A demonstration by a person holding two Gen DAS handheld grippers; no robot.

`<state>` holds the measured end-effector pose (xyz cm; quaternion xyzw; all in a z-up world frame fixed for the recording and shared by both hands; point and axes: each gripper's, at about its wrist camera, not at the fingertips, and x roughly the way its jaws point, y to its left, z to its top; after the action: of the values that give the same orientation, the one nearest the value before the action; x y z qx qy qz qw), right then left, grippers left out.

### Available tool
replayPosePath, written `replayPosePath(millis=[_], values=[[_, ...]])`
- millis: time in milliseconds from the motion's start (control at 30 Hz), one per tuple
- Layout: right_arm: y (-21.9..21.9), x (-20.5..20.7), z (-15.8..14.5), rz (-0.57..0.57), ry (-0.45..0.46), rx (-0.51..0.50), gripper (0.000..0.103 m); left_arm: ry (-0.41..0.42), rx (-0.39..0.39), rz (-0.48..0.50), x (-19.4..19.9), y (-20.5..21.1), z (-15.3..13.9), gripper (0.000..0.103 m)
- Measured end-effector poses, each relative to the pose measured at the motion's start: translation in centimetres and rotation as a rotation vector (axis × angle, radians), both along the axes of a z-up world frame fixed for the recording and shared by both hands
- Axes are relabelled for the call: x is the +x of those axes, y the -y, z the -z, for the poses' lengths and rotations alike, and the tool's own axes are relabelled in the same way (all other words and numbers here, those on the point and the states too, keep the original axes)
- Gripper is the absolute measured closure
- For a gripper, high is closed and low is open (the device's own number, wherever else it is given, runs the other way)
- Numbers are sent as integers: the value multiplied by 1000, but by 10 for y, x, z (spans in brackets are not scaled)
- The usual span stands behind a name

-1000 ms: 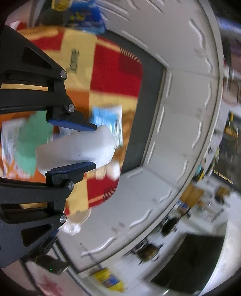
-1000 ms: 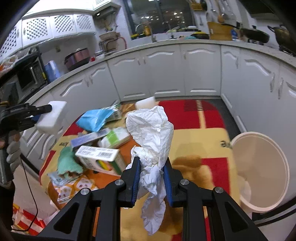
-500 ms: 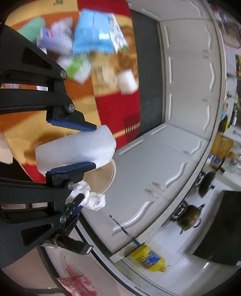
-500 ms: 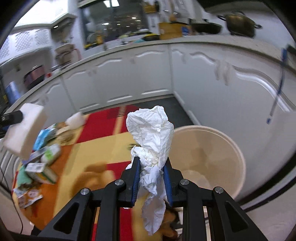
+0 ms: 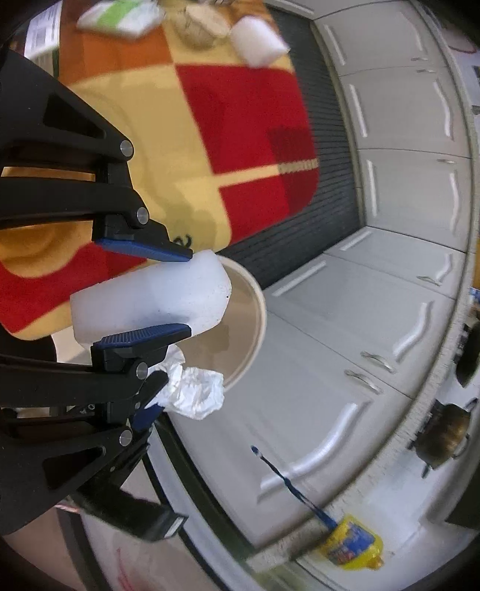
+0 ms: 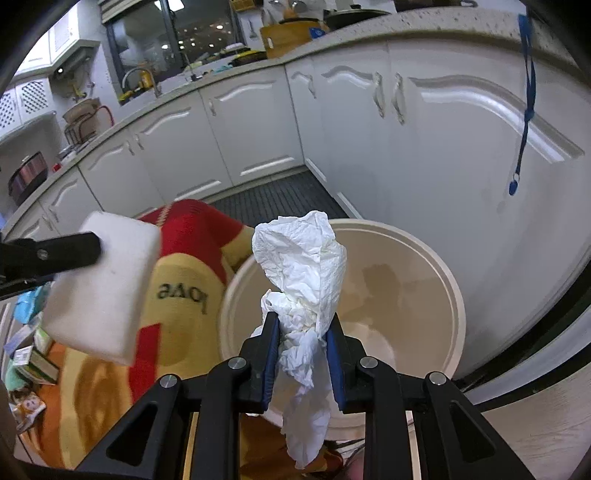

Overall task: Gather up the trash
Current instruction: 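Carry sponge and tissue to the white bin and open both tools over it, then move both tools back over the table toward the green towel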

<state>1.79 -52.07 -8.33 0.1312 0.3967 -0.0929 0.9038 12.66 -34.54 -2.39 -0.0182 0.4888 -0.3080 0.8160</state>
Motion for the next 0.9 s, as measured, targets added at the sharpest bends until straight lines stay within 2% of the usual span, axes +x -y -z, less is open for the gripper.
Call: replayPosePath(millis=[67, 133, 167, 200, 300, 500, 900], values=[[7, 2, 6, 18, -11, 0, 80, -13, 18, -4, 3, 10, 10, 70], [13, 3, 10, 38, -15, 0, 71, -18, 20, -3, 4, 13, 17, 66], [16, 1, 12, 48, -16, -1, 62, -22, 13, 7, 5, 15, 20, 66], [18, 1, 13, 58, -14, -2, 59, -25, 13, 15, 4, 17, 22, 65], [22, -1, 16, 77, -14, 7, 59, -27, 19, 28, 2, 19, 27, 57], [23, -4, 17, 79, -12, 27, 57, -25, 25, 37, -1, 13, 23, 57], [2, -7, 6, 34, 4, 34, 55, 29, 3, 42, -11, -30, -25, 57]])
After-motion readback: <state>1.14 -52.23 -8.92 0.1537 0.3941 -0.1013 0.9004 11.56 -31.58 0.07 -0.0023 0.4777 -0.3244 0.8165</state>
